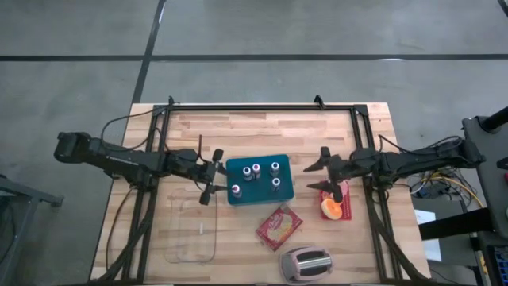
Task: Pick & Place Food Item
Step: Put the red popcorn bag into the transparent bin
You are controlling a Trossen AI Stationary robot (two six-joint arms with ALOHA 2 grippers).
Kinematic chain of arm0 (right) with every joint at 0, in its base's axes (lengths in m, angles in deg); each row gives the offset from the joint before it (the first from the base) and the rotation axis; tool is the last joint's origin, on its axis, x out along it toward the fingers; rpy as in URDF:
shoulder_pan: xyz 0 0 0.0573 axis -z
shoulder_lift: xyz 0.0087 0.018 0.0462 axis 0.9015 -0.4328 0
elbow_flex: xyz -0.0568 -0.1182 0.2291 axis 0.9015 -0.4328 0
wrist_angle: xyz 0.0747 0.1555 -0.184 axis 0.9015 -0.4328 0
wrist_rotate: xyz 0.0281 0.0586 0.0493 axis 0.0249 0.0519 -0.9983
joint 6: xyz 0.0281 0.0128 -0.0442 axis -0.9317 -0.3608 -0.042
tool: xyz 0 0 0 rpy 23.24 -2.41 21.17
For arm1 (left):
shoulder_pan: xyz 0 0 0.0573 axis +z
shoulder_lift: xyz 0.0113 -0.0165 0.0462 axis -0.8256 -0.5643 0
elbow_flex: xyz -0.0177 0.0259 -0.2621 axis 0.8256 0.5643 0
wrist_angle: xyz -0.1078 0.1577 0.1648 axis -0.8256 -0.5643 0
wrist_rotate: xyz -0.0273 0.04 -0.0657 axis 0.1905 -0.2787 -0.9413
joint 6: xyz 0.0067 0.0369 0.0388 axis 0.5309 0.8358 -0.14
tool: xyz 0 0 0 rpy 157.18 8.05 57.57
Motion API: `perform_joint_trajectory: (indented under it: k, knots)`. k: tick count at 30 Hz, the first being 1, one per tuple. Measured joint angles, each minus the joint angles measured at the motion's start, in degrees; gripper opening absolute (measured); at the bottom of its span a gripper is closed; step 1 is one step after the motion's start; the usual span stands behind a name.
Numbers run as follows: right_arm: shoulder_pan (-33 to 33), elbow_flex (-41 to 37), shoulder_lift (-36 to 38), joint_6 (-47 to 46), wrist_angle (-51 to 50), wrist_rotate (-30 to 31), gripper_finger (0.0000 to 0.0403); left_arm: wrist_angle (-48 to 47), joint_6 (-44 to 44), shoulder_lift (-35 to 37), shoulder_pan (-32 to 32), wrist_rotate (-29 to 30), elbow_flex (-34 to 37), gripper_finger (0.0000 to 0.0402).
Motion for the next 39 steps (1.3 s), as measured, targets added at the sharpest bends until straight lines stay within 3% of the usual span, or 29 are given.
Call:
perform_joint_trajectory:
  k: [10, 17, 21, 27, 34, 39]
  knots:
    - [-9.15, 15.4, -13.09, -0.4, -17.39, 3.68, 0.0269, -0.23, -2.3, -0.02, -0.46, -0.12, 0.01, 0.0183]
    - [-13.1, 23.1, -17.96, -0.66, -28.11, 13.42, 0.0269, 0.09, -10.18, -1.61, -4.64, -0.12, -2.56, 0.0183]
    - [-14.5, 24.58, -17.93, -1.13, -31.13, 18.15, 0.0269, -1.41, -12.85, -5.94, -9.14, 0.27, -5.76, 0.0184]
    - [-16.61, 24.61, -16.4, -2.91, -33.48, 19.21, 0.0269, -10.48, -17.15, -15.03, -14.77, 5.7, -13.5, 0.0196]
    - [-19.11, 26.16, -16.13, -4.91, -38.26, 19.69, 0.0269, -12.47, -26.78, -26.4, -16.23, 2.45, -25.01, 0.0228]
    - [-21.27, 27.24, -16.05, -5.12, -39.93, 19.7, 0.0269, -18.86, -31.2, -32.55, -16.18, 0.29, -32.7, 0.0247]
